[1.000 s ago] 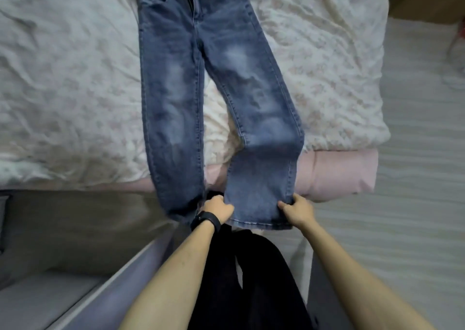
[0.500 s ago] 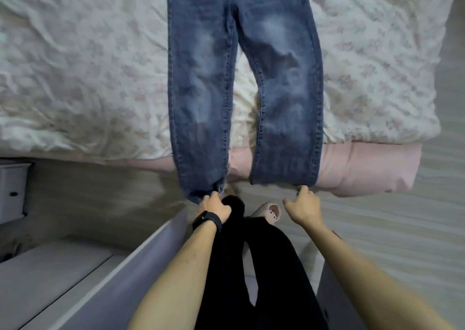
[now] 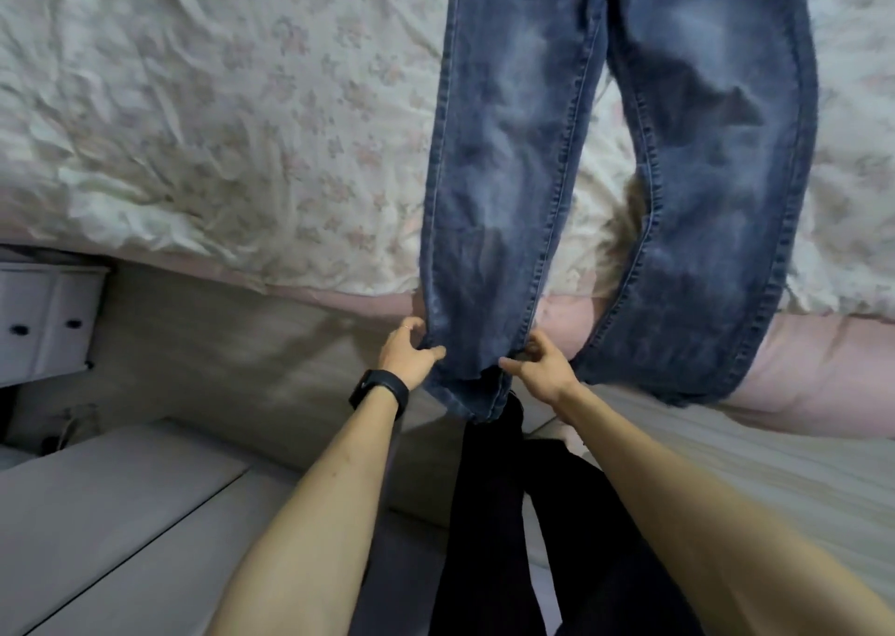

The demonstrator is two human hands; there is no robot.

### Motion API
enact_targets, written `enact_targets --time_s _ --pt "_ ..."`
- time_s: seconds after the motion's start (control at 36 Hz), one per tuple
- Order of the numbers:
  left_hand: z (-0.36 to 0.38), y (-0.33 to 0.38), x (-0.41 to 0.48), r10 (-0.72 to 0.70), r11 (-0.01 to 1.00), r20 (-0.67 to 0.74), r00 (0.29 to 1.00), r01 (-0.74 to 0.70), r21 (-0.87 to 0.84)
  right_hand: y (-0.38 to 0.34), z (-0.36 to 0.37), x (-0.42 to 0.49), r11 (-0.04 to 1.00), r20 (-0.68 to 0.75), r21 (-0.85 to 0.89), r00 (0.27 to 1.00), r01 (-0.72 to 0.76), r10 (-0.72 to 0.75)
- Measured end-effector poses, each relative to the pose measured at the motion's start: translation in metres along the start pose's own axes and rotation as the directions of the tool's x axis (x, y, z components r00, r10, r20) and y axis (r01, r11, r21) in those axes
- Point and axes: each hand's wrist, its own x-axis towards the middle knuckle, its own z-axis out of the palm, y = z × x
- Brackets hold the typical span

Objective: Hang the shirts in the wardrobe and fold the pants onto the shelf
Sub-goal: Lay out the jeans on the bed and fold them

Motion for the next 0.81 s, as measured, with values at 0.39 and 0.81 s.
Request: enact_targets --time_s 0.39,0.81 --pt "0.005 -0.056 -0.070 -0.092 0.976 0.142 0.986 0.118 -0.184 0.028 -0.012 -0.066 0.987 -0.046 -0.048 0.986 0.157 -0.159" --pt "0.018 -0.053 -0.118 -0.078 0.979 0.083 0.993 0.092 -0.180 0.036 -0.023 -0.117 0.962 -0.134 -0.162 0.961 0.219 -0.241"
